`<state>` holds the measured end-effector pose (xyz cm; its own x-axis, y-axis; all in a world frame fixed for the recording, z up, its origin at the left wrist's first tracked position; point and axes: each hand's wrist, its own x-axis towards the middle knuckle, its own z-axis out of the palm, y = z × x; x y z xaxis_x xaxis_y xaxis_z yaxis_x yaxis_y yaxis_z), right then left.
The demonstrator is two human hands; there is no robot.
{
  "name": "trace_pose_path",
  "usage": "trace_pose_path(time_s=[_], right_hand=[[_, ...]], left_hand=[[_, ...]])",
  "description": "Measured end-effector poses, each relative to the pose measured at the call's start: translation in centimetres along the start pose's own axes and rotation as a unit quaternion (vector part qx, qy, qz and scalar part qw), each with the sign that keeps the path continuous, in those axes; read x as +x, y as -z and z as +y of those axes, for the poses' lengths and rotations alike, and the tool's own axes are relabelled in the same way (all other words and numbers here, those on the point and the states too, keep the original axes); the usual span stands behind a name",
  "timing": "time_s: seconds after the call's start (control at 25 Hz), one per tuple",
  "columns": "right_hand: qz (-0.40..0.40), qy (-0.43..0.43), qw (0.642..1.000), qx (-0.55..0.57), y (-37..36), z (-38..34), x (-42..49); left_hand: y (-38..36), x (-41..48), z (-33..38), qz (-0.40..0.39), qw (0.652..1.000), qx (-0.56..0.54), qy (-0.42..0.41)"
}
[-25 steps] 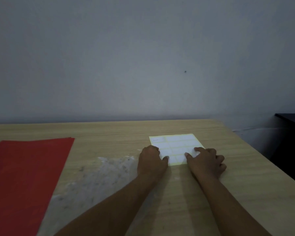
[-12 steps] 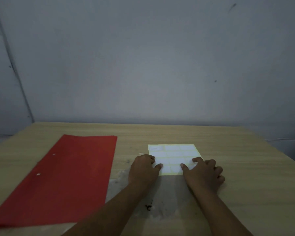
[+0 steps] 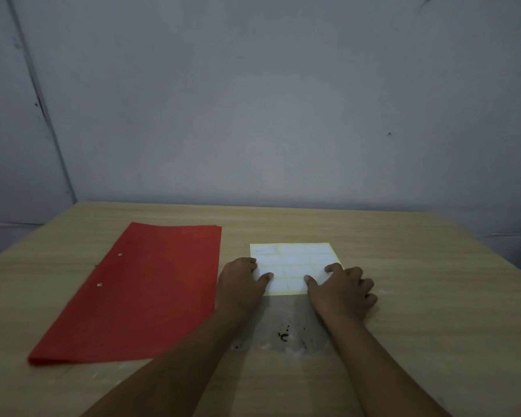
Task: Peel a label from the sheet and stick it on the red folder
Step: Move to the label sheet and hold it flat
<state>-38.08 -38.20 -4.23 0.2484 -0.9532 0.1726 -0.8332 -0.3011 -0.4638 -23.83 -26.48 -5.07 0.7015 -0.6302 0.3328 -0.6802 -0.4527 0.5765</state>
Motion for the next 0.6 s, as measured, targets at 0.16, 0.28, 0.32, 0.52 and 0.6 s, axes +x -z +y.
trace_pose_path(time_s=[0.16,0.28,0.32,0.52,0.6], right_hand=[[0.003,0.003,1.000,0.005,-0.01,0.25,0.05],[0.007,0.008,1.000,0.001,-0.06,0.37,0.04],[0.009,0.010,1.000,-0.001,-0.10,0.38,0.05],[0.013,0.013,1.000,-0.005,-0.31,0.39,-0.04],[0.015,0.014,1.000,-0.006,-0.33,0.45,-0.06]], left_hand=[[0.16,-0.01,-0.15,-0.013,1.000,0.009,0.004],[0.18,-0.12,-0.08,-0.016,1.000,0.019,0.011],[0.19,-0.14,-0.04,-0.017,0.999,0.025,0.012],[0.20,-0.38,0.15,-0.005,0.999,0.027,0.018],[0.25,-0.40,0.23,-0.004,0.999,0.029,0.016]])
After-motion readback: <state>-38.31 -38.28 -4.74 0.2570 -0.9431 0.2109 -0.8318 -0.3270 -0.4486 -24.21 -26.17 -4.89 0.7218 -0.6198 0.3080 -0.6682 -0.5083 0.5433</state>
